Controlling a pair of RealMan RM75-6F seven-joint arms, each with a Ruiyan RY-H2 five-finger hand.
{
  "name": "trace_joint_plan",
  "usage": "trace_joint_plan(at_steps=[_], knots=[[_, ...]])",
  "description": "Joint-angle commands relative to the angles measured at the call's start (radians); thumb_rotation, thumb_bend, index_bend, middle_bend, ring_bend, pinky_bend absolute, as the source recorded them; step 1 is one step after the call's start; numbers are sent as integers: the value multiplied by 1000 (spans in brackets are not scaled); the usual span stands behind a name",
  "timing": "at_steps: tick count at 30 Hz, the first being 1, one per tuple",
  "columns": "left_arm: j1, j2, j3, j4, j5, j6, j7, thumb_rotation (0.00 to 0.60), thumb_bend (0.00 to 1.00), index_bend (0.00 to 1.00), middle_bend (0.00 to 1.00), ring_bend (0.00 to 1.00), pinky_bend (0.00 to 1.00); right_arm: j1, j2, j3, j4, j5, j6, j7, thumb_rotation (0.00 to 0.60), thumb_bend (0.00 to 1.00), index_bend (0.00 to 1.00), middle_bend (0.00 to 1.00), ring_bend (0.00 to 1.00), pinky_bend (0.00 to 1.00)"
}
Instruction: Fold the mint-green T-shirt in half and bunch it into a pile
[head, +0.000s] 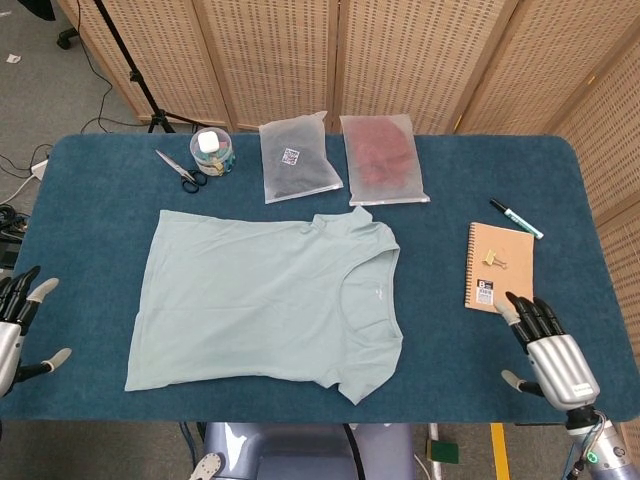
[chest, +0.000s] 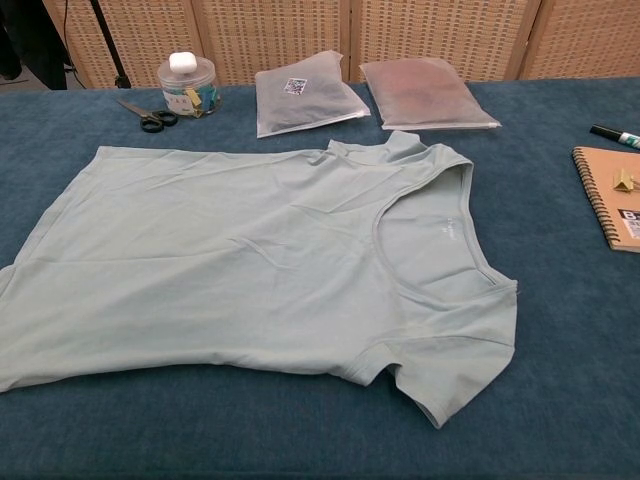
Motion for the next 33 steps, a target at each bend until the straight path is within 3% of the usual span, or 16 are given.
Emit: trace_joint_plan(at_steps=[1, 8, 15, 24, 33], knots=[[3, 0, -1, -1, 0, 4, -4, 600, 11, 0, 0, 0, 0, 27, -32, -29, 38, -74, -18, -24, 600, 129, 82, 0, 0, 0], [-5, 4, -4, -3, -12, -16, -8, 600, 11, 0, 0, 0, 0, 110, -114, -85, 125, -267, -31, -1, 600, 131, 191, 0, 0, 0], [-1, 5, -2, -2, -10, -9, -16, 600, 12, 0, 0, 0, 0, 221, -171, -118, 93, -382, -150, -53, 600, 131, 244, 0, 0, 0], [-6, 2, -3, -3, -10, -18, -8, 600, 13, 0, 0, 0, 0, 295, -275, -101, 74, -380, -275, -153, 600, 207, 275, 0, 0, 0], [-10, 8, -6, -2, -21, -29, -22, 600, 13, 0, 0, 0, 0, 344, -383, -53, 108, -300, -366, -224, 600, 208, 283, 0, 0, 0]])
